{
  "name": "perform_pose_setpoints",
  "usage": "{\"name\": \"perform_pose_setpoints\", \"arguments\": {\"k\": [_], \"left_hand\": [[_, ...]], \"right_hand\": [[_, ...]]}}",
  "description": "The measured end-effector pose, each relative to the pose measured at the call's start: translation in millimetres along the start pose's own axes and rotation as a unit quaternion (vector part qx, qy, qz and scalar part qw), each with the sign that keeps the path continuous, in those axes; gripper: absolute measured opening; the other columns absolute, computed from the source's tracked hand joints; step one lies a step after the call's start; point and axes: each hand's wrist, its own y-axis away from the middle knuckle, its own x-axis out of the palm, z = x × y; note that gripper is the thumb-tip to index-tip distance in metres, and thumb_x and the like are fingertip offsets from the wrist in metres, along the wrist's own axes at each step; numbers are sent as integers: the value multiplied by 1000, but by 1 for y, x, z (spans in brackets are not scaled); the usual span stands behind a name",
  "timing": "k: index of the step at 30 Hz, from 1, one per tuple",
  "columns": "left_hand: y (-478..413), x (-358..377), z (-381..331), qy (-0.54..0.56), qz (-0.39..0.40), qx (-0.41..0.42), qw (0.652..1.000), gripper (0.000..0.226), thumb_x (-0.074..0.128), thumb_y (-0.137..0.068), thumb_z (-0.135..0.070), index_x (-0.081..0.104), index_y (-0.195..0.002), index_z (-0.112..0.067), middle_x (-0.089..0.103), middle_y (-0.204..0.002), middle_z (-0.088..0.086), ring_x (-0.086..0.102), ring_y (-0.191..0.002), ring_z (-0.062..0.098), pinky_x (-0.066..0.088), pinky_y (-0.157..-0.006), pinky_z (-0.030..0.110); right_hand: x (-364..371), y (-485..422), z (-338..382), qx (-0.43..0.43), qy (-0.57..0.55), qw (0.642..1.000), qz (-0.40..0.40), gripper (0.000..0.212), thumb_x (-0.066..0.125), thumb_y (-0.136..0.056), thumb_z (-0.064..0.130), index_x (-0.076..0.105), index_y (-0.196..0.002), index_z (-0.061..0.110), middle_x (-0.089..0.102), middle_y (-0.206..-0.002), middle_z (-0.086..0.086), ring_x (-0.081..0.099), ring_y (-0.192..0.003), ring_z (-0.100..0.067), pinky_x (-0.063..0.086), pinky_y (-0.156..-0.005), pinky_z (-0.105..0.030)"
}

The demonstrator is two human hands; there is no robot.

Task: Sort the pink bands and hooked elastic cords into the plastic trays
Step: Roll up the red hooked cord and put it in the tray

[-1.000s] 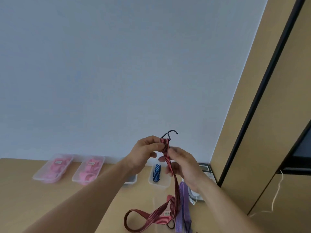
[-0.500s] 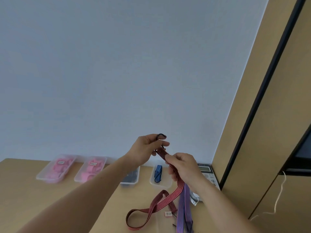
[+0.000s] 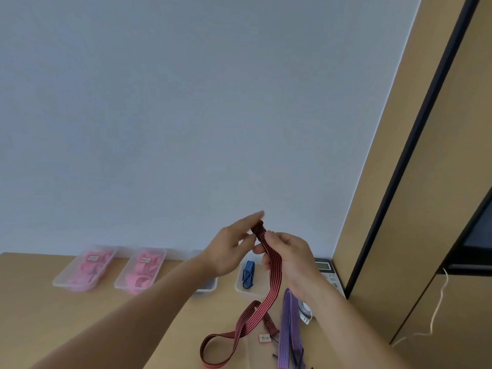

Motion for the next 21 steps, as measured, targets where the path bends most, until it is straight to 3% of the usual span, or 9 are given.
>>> {"name": "perform_pose_setpoints", "arguments": {"k": [2, 4, 6, 11, 15, 19, 21], "left_hand": [[-4, 3, -6, 160, -41, -91, 982, 54, 51, -100, -13, 34, -151, -21, 51, -145, -5, 53, -126, 4, 44, -95, 13], [-9, 3, -12, 280, -31, -133, 950, 31, 50, -100, -19, 60, -129, -11, 69, -117, 8, 66, -109, 18, 51, -85, 22], [-9, 6, -17, 316, -15, -144, 938, 27, 50, -101, -21, 70, -108, -6, 75, -99, 10, 71, -97, 23, 54, -81, 25], [-11, 7, -22, 319, -16, -135, 938, 22, 52, -101, -19, 67, -116, -12, 74, -110, 9, 71, -84, 20, 55, -76, 27], [-11, 1, -22, 326, 17, -140, 935, 23, 48, -102, -16, 67, -114, -9, 70, -113, 21, 67, -94, 34, 57, -89, 42], [-10, 4, -20, 265, -4, -125, 956, 22, 46, -103, -11, 65, -113, -5, 69, -111, 23, 68, -96, 39, 57, -89, 36], [-11, 7, -18, 201, -25, -112, 973, 23, 46, -102, -12, 68, -110, -8, 74, -106, 12, 70, -98, 31, 57, -87, 32]], "right_hand": [[0, 0, 1, -21, -9, 1000, -8, 20, 59, -97, 19, 71, -97, 3, 75, -85, -14, 61, -59, -17, 51, -55, -26], [1, 0, 0, -28, -23, 999, -22, 16, 62, -95, 16, 72, -99, 4, 75, -83, -15, 65, -61, -17, 53, -56, -27], [3, 0, -1, -22, -28, 999, -26, 15, 65, -93, 14, 72, -99, 2, 73, -75, -16, 67, -60, -18, 54, -55, -27], [7, 1, -6, -9, -23, 998, -49, 30, 68, -91, 25, 70, -87, -4, 74, -76, -16, 65, -53, -18, 52, -48, -26], [9, 0, -6, -8, 2, 996, -90, 43, 67, -90, 37, 68, -82, -6, 69, -63, -12, 56, -44, -16, 45, -41, -24], [13, 2, -4, 9, 11, 996, -88, 45, 64, -94, 36, 68, -86, -7, 70, -64, -11, 59, -47, -16, 46, -42, -25], [12, 3, -2, 37, 25, 997, -70, 43, 61, -96, 37, 70, -89, -4, 73, -70, -15, 62, -52, -19, 49, -46, -28]]}}
